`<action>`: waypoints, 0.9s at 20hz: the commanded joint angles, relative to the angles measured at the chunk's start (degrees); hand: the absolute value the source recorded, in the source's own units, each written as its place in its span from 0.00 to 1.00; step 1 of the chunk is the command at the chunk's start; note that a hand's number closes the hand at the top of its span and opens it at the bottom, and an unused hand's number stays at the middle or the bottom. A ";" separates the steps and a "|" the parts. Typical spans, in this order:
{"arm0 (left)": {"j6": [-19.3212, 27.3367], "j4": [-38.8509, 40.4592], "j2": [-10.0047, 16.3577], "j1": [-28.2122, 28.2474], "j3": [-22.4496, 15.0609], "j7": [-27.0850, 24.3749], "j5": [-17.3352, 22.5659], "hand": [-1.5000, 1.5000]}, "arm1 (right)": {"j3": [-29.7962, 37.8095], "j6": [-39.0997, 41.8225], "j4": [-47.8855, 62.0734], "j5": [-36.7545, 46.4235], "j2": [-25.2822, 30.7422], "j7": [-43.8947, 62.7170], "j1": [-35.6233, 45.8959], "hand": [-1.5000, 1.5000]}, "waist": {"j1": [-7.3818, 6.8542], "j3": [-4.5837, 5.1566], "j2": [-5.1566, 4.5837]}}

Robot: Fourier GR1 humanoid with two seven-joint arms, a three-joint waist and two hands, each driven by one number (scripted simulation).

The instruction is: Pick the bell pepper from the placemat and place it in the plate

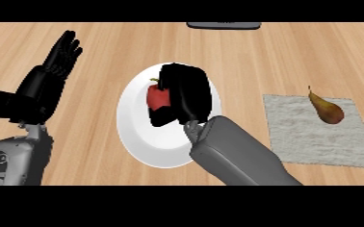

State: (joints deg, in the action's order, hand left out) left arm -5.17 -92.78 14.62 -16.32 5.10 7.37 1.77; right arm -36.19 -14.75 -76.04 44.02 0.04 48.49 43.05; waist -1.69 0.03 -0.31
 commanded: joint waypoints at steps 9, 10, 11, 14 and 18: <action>-0.41 0.15 -1.82 -1.97 -1.55 0.90 -0.14 0.50 | -8.36 -17.69 24.05 -22.84 -0.04 -3.86 10.83 0.00 | -1.99 -0.03 -0.39; -1.04 3.53 0.20 -4.06 0.65 -1.11 -0.15 0.50 | -5.59 -18.94 25.27 -24.60 -0.04 -11.13 9.08 0.00 | -1.59 -0.04 -0.67; -0.81 -0.14 -1.61 -2.07 -1.79 1.49 -0.15 0.50 | -6.48 -19.32 26.50 -27.10 -0.04 -11.07 11.03 0.00 | -2.40 -0.06 -0.57; -1.08 2.72 -1.02 -3.57 -0.67 -0.11 -0.15 0.50 | -7.63 -24.33 26.16 -31.92 -0.04 -15.18 11.35 0.00 | -2.66 -0.06 -0.77; 0.18 1.01 -2.85 -0.78 -1.94 -1.72 -1.36 0.50 | -6.92 -33.63 25.42 -34.29 -0.04 -18.66 11.97 0.00 | -2.70 -0.06 -0.50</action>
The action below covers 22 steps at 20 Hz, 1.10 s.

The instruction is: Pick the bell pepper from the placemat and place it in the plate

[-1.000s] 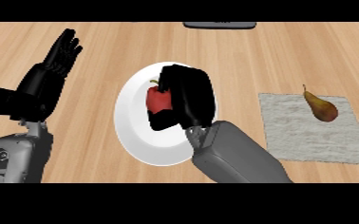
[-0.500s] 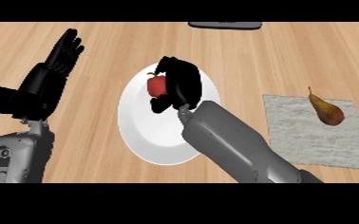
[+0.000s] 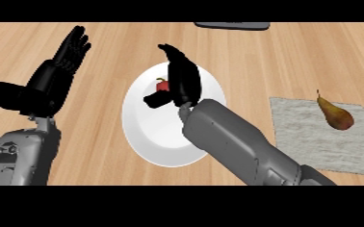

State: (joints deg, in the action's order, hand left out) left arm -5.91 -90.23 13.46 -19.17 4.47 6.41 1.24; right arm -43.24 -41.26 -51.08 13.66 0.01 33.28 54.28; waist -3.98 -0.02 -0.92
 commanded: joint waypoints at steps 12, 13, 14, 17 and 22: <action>0.05 -2.08 1.69 1.79 3.27 2.11 0.75 0.50 | 12.63 -7.50 -10.14 -12.90 2.03 -17.83 -8.52 0.00 | 4.01 0.00 0.98; 0.10 -1.90 1.81 3.69 3.34 0.75 0.09 0.50 | 11.94 -6.20 -15.94 -12.90 6.53 -15.01 -11.22 0.00 | 4.70 0.00 1.23; -1.96 -2.85 2.85 5.57 4.24 -0.20 1.46 0.50 | 13.19 -7.73 -14.42 -11.76 4.42 -15.64 -11.10 0.00 | 4.07 0.02 1.08; 1.28 -4.05 -0.55 3.76 1.08 2.69 -0.80 0.50 | 13.44 -4.25 -24.99 -13.49 10.20 -18.38 -20.20 0.00 | 4.74 -0.01 1.23; -2.05 -1.97 3.24 2.94 4.91 1.45 1.36 0.50 | 18.71 3.84 -28.69 -16.97 15.58 -28.13 -29.76 0.00 | 4.25 0.00 0.95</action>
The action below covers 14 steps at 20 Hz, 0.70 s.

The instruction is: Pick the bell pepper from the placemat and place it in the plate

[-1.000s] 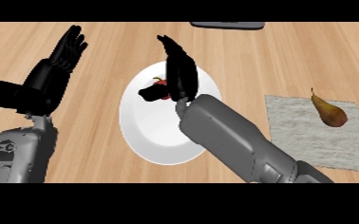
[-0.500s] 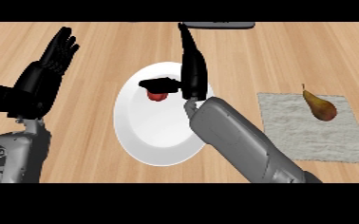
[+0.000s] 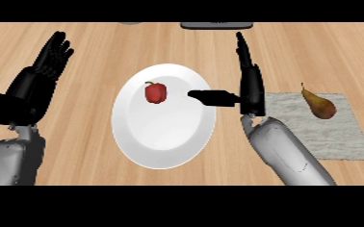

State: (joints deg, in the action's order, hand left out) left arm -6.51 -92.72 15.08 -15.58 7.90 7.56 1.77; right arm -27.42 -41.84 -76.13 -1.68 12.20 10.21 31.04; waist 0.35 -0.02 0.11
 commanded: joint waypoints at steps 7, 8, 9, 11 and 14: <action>0.25 -2.67 -0.64 0.23 -0.04 1.54 -0.46 0.50 | 10.42 14.71 -12.77 -6.18 12.02 -10.13 -18.42 0.00 | -0.06 -0.01 -0.04; -0.25 -4.16 -0.34 2.19 0.59 1.47 -0.11 0.50 | 12.02 15.49 -13.62 -5.55 12.37 -8.84 -18.00 0.00 | -0.22 0.01 -0.03; -0.50 3.40 -0.80 0.60 0.63 -3.65 -1.30 0.50 | 10.98 15.47 -17.71 -5.52 13.25 -9.31 -22.29 0.00 | 0.26 0.02 -0.07; 0.00 1.02 -1.61 2.12 0.09 -3.30 -1.68 0.50 | 14.19 19.11 -17.96 -7.12 14.41 -11.53 -24.14 0.00 | 0.07 0.02 -0.05; 0.00 -3.54 -2.19 2.52 -0.31 1.06 -0.52 0.50 | 18.09 21.98 -16.97 -6.68 15.17 -12.58 -25.48 0.00 | -0.24 0.01 -0.03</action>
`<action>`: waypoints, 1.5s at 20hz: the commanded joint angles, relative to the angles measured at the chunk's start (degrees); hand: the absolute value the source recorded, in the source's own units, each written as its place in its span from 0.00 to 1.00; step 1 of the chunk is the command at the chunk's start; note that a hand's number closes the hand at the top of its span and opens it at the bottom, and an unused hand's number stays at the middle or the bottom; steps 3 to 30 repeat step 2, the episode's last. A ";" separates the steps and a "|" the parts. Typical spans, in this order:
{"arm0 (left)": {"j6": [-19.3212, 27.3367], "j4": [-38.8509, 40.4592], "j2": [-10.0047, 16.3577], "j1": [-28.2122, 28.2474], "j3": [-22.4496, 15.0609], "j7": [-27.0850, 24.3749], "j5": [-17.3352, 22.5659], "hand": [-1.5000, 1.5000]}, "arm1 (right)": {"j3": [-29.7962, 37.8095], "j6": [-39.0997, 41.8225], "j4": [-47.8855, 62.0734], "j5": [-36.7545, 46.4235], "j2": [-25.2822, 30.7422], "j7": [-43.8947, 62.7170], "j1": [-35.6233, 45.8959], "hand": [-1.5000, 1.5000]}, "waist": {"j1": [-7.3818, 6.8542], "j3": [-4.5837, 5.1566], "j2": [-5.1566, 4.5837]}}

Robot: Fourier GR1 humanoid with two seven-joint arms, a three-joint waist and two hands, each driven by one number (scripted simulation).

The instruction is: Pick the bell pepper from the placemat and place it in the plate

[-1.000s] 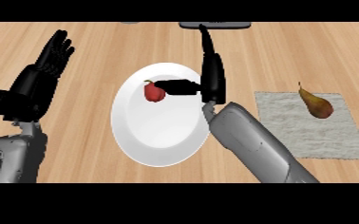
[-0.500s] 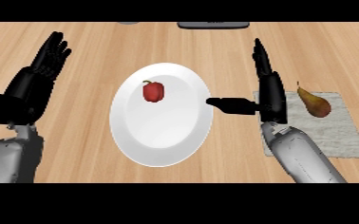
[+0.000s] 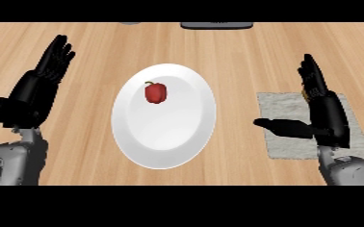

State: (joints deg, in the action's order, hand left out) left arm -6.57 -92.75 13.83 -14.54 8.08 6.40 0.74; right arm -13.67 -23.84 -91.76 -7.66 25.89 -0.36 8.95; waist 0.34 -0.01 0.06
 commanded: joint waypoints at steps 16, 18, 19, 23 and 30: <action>-0.31 2.56 0.14 -1.87 0.83 -0.62 -0.10 0.50 | 4.08 2.77 -1.64 2.86 1.29 -3.26 -5.49 0.00 | -0.02 0.01 -0.02; -0.31 2.56 0.14 -1.87 0.83 -0.62 -0.10 0.50 | 4.08 2.77 -1.64 2.86 1.29 -3.26 -5.49 0.00 | -0.02 0.01 -0.02; -0.31 2.56 0.14 -1.87 0.83 -0.62 -0.10 0.50 | 4.08 2.77 -1.64 2.86 1.29 -3.26 -5.49 0.00 | -0.02 0.01 -0.02; -0.31 2.56 0.14 -1.87 0.83 -0.62 -0.10 0.50 | 4.08 2.77 -1.64 2.86 1.29 -3.26 -5.49 0.00 | -0.02 0.01 -0.02; -0.31 2.56 0.14 -1.87 0.83 -0.62 -0.10 0.50 | 4.08 2.77 -1.64 2.86 1.29 -3.26 -5.49 0.00 | -0.02 0.01 -0.02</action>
